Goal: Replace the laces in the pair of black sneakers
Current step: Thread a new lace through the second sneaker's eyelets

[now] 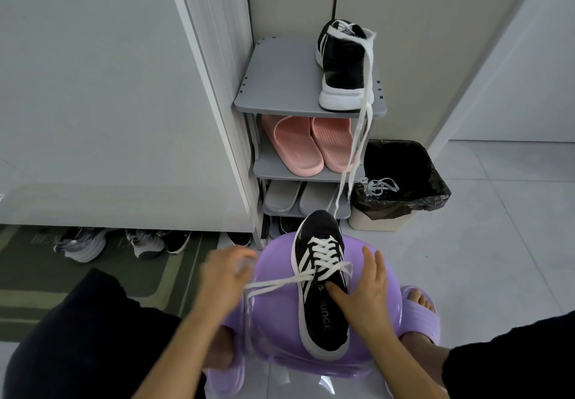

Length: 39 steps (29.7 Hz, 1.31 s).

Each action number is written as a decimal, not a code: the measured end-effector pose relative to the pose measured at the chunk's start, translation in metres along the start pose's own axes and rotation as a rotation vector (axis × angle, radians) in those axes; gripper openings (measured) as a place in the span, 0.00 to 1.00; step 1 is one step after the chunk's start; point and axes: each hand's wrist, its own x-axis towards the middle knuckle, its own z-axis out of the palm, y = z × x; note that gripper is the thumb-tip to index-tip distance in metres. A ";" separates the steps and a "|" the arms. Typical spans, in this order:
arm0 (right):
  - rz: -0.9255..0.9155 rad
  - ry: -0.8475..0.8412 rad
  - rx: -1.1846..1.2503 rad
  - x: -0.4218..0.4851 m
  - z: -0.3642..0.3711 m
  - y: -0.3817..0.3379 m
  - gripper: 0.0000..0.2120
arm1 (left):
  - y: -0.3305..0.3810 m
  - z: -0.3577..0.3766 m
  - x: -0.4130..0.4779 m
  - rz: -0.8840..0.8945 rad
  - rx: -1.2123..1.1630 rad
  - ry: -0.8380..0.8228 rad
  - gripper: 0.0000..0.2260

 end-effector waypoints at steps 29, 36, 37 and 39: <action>0.019 -0.115 0.211 -0.003 0.011 0.005 0.22 | 0.053 0.063 -0.014 -0.106 -0.339 -0.391 0.03; 0.031 -0.125 0.215 -0.004 0.009 0.004 0.21 | 0.028 0.044 -0.019 -0.342 -0.512 -0.420 0.05; 0.029 -0.125 0.215 -0.004 0.009 0.006 0.21 | 0.020 0.041 -0.020 -0.365 -0.490 -0.420 0.05; 0.030 -0.116 0.219 -0.002 0.010 0.009 0.21 | 0.005 0.036 -0.022 -0.407 -0.450 -0.418 0.06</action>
